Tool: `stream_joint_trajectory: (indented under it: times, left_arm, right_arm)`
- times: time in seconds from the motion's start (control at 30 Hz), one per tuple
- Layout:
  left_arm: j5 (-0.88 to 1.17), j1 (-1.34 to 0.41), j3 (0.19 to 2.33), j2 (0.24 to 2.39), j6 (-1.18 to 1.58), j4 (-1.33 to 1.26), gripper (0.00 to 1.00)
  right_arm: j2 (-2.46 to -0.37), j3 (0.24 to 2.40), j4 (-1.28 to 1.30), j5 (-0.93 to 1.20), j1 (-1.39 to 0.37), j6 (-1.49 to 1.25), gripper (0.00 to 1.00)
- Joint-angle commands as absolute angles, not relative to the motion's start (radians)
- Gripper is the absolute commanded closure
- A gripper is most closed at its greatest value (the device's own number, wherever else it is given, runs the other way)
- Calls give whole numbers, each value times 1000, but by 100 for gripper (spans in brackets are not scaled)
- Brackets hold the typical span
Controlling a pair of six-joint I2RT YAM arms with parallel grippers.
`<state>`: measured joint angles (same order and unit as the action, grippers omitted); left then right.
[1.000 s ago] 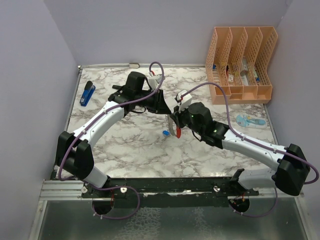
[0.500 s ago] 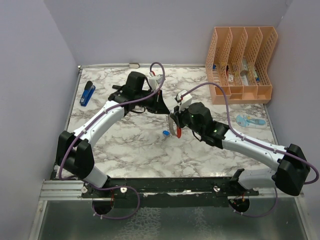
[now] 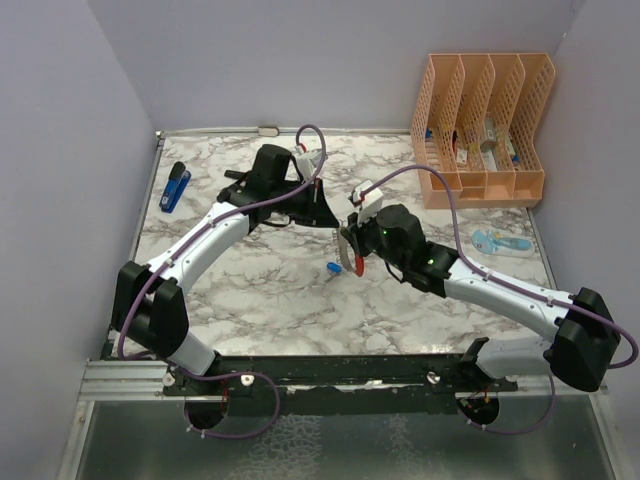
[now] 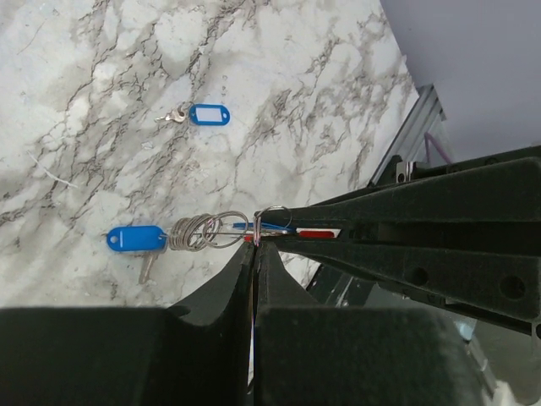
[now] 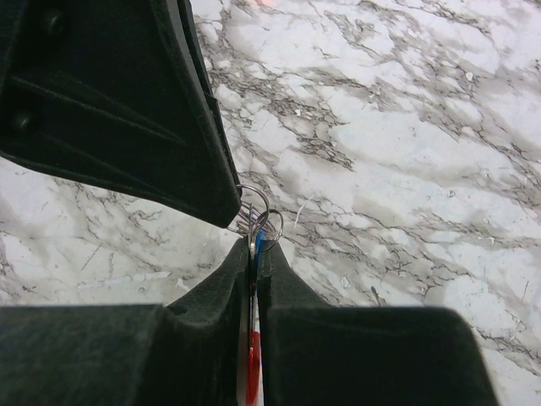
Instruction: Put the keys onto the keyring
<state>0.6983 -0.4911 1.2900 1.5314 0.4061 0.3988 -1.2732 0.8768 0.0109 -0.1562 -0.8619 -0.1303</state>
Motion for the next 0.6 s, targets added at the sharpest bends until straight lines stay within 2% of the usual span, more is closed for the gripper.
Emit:
stream_joint_trajectory:
  times: [0.0, 0.57]
  left_arm:
    - [676, -492, 1252, 1506, 559, 249, 100]
    - [646, -500, 1154, 1487, 676, 125, 100]
  right_arm:
    - [-1258, 916, -21, -104, -872, -156, 99]
    - [-1278, 898, -93, -99, -882, -178, 99]
